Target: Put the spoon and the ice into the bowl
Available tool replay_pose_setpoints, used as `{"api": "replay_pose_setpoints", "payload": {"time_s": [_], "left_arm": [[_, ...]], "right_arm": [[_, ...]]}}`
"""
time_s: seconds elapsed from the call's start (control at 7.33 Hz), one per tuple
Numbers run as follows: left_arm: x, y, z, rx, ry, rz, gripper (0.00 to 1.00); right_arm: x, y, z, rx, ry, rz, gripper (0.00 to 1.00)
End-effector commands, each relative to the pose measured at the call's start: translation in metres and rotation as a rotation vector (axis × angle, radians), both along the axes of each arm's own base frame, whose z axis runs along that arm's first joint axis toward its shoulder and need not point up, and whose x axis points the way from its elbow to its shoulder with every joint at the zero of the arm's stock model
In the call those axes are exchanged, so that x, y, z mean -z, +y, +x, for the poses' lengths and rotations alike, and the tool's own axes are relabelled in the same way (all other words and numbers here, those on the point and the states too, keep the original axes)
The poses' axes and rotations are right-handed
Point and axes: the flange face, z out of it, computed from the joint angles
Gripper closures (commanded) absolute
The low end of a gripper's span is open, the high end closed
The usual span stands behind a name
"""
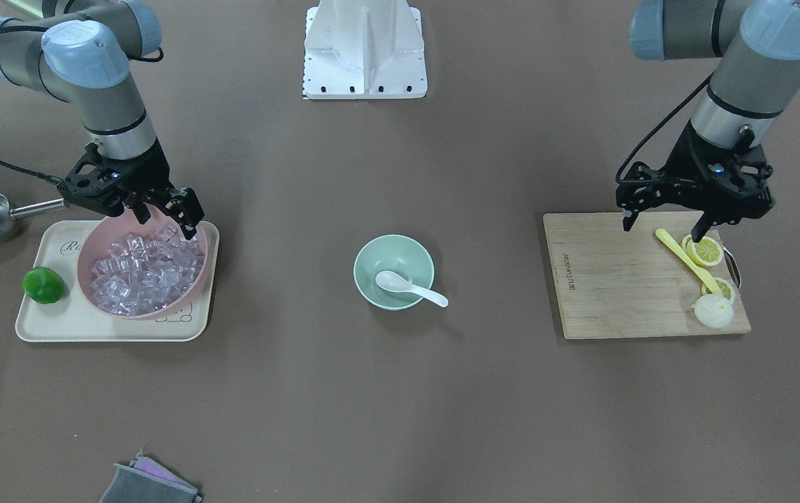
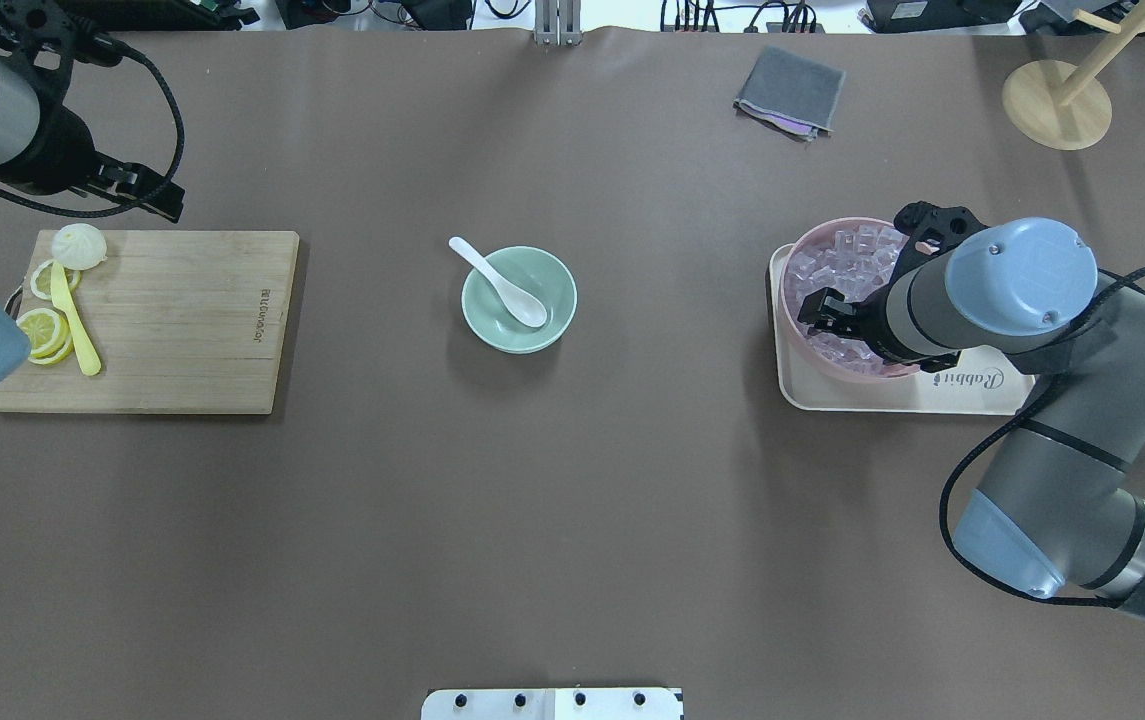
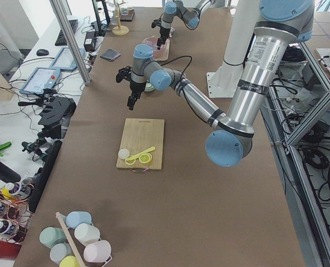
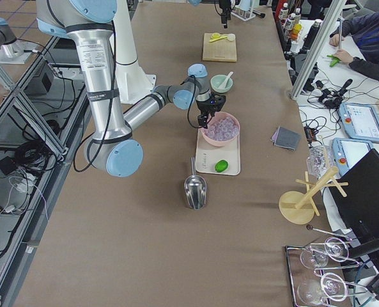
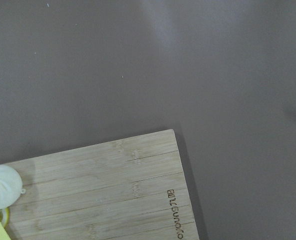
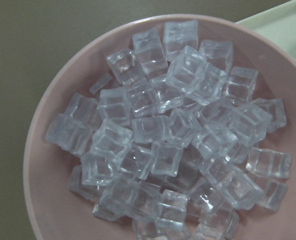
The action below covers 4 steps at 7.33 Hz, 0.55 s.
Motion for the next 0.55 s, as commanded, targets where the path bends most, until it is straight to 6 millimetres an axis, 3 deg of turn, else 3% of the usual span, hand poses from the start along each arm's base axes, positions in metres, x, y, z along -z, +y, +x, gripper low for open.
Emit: {"api": "replay_pose_setpoints", "payload": {"time_s": [0.0,0.14,0.41], "left_arm": [[0.0039,-0.0023,-0.0016,-0.002,0.001,0.011,0.01],[0.0048,-0.0022,-0.0006,-0.004,0.002,0.013,0.01],[0.0065,-0.0021,0.0011,-0.005,0.001,0.016,0.01]], "right_arm": [[-0.0008,-0.0016,-0.0079,-0.015,0.014,-0.035,0.32],[-0.003,-0.0031,-0.011,-0.036,0.012,-0.055,0.43],[-0.0031,-0.0048,-0.0133,-0.054,0.008,-0.072,0.47]]}}
